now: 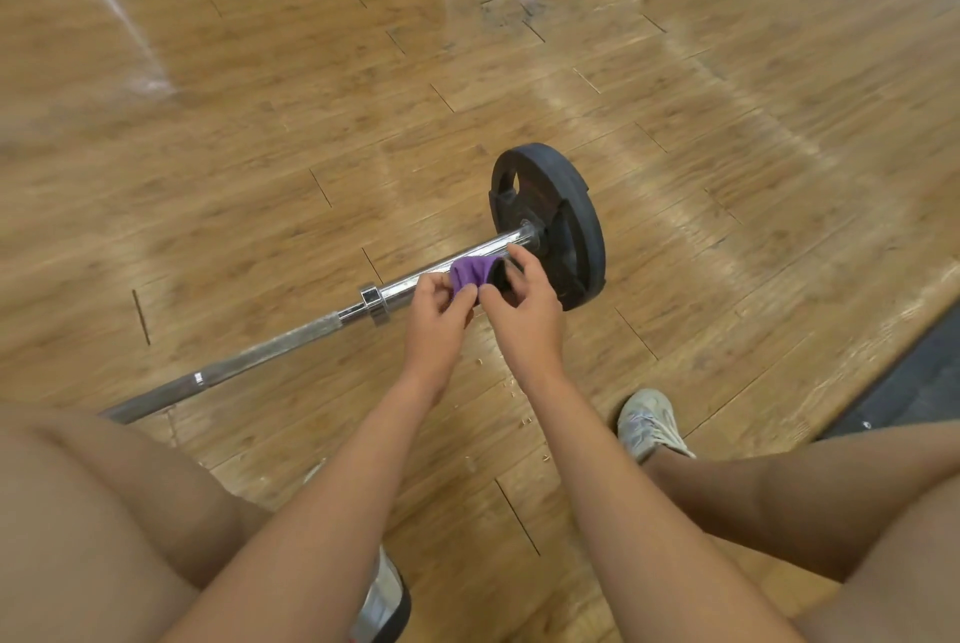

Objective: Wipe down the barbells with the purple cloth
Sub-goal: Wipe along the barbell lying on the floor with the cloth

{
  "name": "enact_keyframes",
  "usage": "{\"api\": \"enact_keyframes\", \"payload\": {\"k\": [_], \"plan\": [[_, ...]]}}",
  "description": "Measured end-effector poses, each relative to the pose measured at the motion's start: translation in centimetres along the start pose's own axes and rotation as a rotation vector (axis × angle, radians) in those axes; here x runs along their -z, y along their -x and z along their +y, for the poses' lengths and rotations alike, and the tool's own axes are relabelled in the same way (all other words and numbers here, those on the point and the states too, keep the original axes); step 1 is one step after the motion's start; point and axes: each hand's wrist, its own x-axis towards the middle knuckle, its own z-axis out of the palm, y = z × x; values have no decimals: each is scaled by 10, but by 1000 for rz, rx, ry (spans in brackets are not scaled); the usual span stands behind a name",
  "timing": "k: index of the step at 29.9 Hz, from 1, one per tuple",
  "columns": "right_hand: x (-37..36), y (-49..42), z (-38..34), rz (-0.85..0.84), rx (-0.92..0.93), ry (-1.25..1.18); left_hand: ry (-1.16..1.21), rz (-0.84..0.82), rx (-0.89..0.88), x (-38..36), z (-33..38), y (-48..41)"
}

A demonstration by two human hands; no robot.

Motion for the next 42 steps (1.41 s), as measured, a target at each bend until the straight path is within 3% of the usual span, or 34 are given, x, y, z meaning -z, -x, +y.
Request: {"api": "enact_keyframes", "payload": {"k": [7,12,16,24,31,37,42], "plan": [[10,2,-14,-287,-200,-206,-72,7,45,13,1,6],[32,-5,-7,-176,-101,39,33,-23,92,11,9,9],[51,1,-1,-278,-139,9,43,-145,144,-5,22,18],[98,19,2,27,-94,-265,-181,-354,24,-66,35,35],[174,46,4,297,-57,-84,-346,-668,-60,-144,25,43],[218,90,34,626,-168,-116,-280,-871,183,-207,-17,78],[246,140,49,895,-189,-231,-263,-1079,286,-249,-35,119]]}}
